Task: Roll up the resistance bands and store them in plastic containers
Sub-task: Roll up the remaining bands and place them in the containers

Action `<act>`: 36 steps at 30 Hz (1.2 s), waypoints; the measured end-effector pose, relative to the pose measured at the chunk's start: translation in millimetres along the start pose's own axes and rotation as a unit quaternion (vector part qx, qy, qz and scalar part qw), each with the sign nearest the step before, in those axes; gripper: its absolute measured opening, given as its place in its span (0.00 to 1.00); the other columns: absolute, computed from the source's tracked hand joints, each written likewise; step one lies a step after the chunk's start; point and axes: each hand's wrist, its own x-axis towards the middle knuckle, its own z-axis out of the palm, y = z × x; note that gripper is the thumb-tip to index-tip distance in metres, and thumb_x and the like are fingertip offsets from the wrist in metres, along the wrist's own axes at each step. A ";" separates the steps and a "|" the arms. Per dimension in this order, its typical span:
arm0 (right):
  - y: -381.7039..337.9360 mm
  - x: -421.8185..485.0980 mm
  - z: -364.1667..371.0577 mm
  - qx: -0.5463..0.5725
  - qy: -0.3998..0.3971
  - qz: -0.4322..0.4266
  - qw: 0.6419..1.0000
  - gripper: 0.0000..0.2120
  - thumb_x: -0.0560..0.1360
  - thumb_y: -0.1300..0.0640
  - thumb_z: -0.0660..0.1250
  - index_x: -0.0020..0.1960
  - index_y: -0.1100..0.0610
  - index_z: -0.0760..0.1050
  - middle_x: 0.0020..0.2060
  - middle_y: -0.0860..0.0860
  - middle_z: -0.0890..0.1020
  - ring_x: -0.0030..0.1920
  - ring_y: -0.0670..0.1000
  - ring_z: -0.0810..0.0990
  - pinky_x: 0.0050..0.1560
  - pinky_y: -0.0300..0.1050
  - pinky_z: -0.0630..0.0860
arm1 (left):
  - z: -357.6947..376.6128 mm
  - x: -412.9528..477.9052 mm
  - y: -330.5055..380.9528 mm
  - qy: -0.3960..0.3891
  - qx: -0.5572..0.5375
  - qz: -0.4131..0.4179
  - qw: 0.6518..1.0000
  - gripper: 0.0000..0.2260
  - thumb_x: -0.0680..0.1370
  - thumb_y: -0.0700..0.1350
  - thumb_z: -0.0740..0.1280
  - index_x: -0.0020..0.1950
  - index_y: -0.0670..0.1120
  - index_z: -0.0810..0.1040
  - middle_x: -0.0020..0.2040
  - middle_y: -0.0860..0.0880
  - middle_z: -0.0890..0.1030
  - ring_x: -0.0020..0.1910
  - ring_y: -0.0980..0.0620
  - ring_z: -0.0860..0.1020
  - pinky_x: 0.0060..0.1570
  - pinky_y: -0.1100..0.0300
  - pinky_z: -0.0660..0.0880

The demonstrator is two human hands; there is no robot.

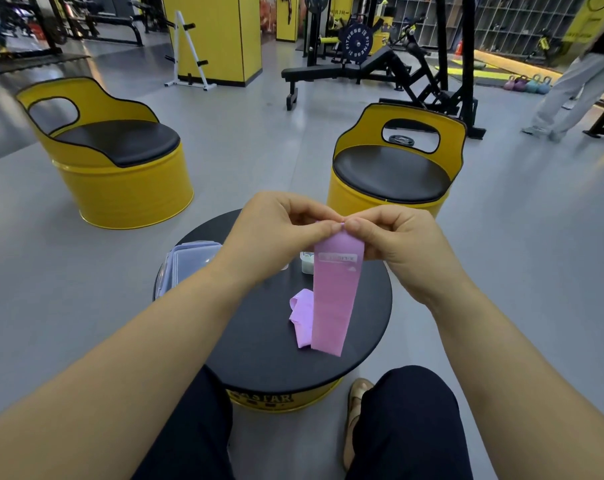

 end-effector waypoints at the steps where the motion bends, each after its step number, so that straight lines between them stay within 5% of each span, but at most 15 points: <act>1: -0.6 0.0 -0.6 0.015 -0.011 0.012 1.000 0.09 0.64 0.53 0.70 0.41 0.57 0.81 0.34 0.50 0.85 0.36 0.49 0.83 0.39 0.43 0.82 | -1.1 -0.6 0.6 -0.009 -0.022 -0.010 1.000 0.06 0.72 0.37 0.71 0.41 0.48 0.84 0.39 0.48 0.85 0.41 0.51 0.83 0.46 0.55 0.81; 10: -3.4 1.7 -3.8 0.059 -0.051 0.070 0.994 0.12 0.60 0.56 0.71 0.43 0.58 0.81 0.37 0.51 0.85 0.41 0.50 0.84 0.42 0.43 0.82 | -4.9 -1.8 4.1 -0.037 -0.051 -0.037 0.997 0.10 0.72 0.34 0.71 0.39 0.48 0.83 0.35 0.52 0.84 0.38 0.56 0.83 0.38 0.66 0.78; 17: -2.2 0.8 -2.7 0.068 -0.046 0.079 0.993 0.05 0.63 0.61 0.73 0.39 0.56 0.83 0.43 0.55 0.85 0.46 0.53 0.84 0.44 0.46 0.82 | -3.4 -1.6 -2.4 -0.035 -0.054 -0.054 0.996 0.09 0.72 0.32 0.70 0.39 0.47 0.83 0.34 0.53 0.84 0.37 0.57 0.82 0.38 0.66 0.77; 26: -2.9 -1.1 -2.7 0.024 -0.008 0.042 0.999 0.06 0.68 0.67 0.72 0.41 0.58 0.82 0.35 0.47 0.85 0.39 0.47 0.84 0.38 0.37 0.79 | -2.4 -2.0 -5.8 -0.024 -0.056 -0.056 0.997 0.04 0.71 0.38 0.73 0.45 0.41 0.84 0.40 0.45 0.85 0.41 0.50 0.84 0.43 0.57 0.81; 36: -4.0 -3.1 -4.2 -0.002 -0.008 0.018 1.000 0.06 0.68 0.67 0.72 0.41 0.58 0.82 0.34 0.47 0.85 0.39 0.46 0.84 0.38 0.36 0.79 | 0.4 -2.2 -9.2 -0.014 0.022 0.023 0.999 0.06 0.74 0.38 0.70 0.42 0.49 0.82 0.41 0.49 0.85 0.42 0.50 0.83 0.47 0.53 0.81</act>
